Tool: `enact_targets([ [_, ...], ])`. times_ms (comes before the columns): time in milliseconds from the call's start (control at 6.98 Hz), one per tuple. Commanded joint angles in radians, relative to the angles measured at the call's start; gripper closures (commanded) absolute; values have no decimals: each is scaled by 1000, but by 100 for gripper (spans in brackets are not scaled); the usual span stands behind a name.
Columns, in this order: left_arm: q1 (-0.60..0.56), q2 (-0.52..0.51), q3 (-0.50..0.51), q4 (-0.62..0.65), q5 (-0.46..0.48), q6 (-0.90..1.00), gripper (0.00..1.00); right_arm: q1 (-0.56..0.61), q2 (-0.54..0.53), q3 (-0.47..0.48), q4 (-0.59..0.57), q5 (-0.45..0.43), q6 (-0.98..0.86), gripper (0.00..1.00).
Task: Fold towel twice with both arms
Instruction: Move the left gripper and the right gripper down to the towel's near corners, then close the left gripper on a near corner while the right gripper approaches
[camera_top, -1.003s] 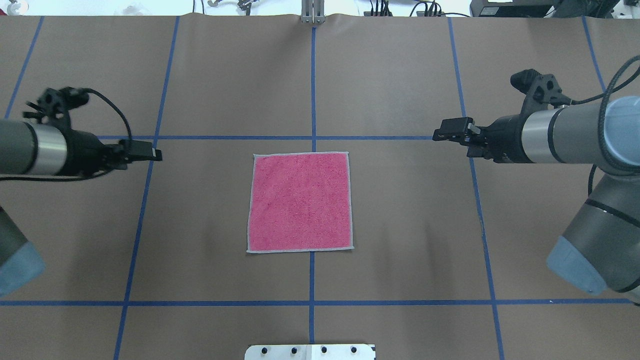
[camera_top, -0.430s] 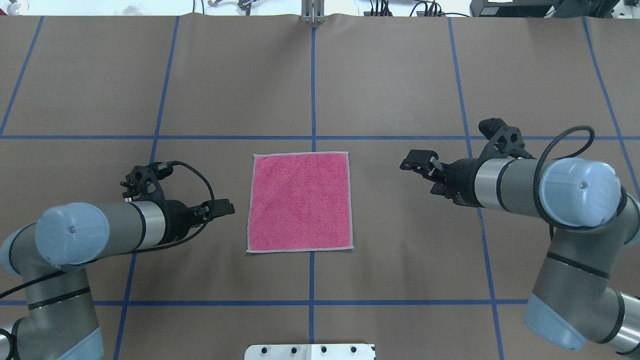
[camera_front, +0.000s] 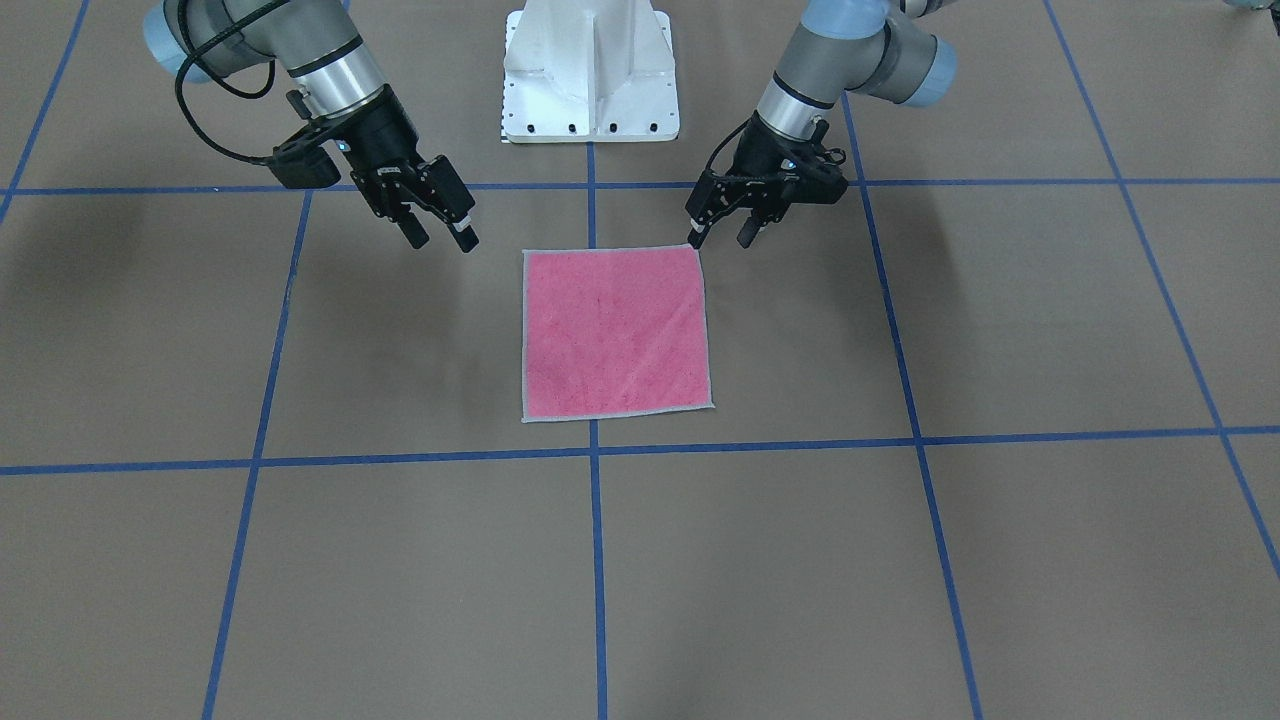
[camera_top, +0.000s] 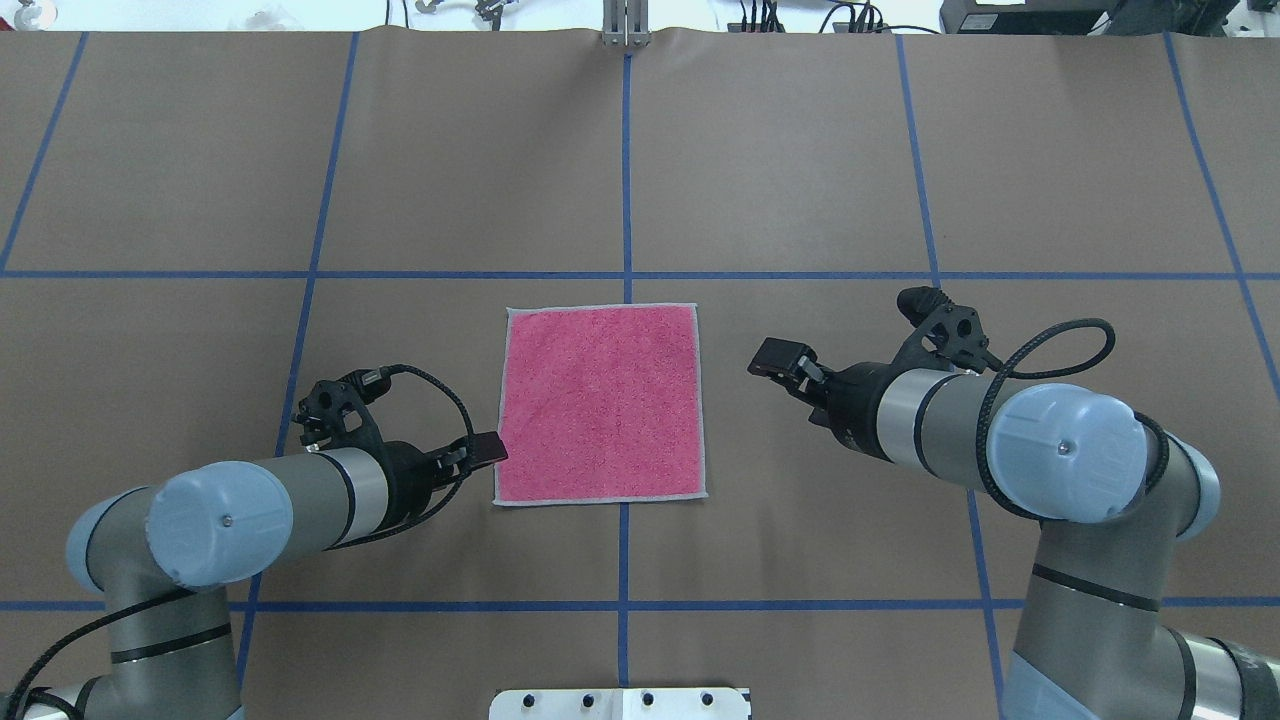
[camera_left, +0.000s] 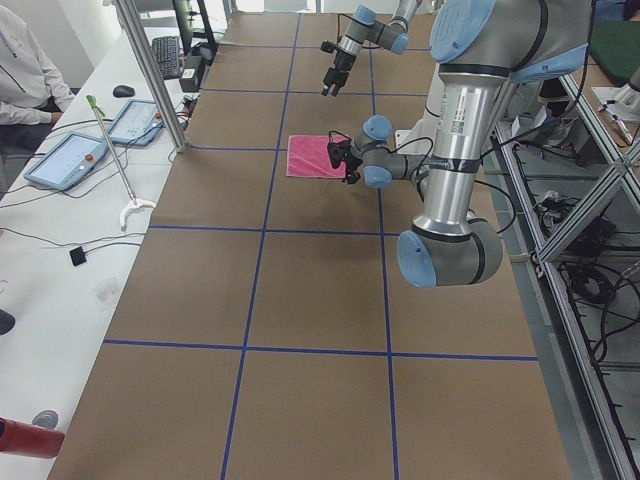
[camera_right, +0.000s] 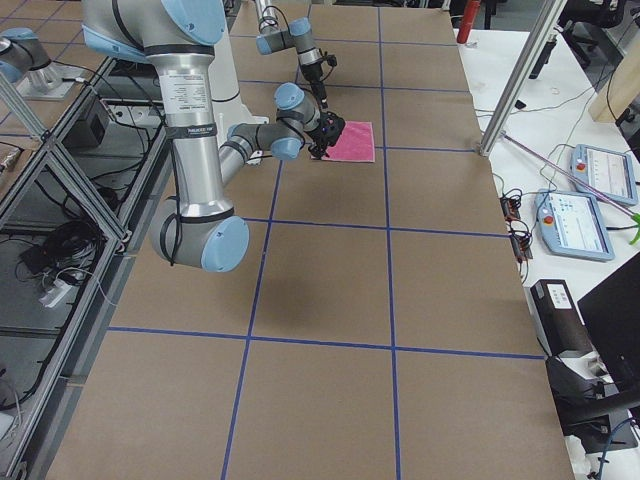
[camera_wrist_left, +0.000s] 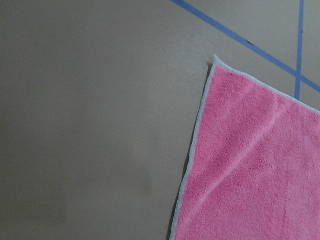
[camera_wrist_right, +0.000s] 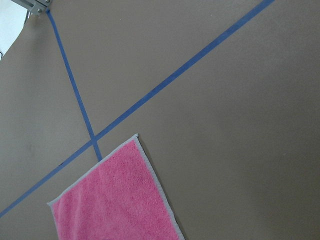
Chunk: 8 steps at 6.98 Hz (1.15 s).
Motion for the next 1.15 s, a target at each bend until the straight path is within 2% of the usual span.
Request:
enact_targets([
  [0,15,-56,62,3,27,-16,32,-36,35,0,-44,-44,8,5],
  [143,18,-62,66,3,25,-16,40,-41,36,0,-44,-52,8,5],
  [287,18,-60,66,3,25,-15,42,-41,36,0,-44,-52,8,5],
  [1003,21,-48,59,3,25,-16,42,-47,36,-2,-44,-59,8,5],
])
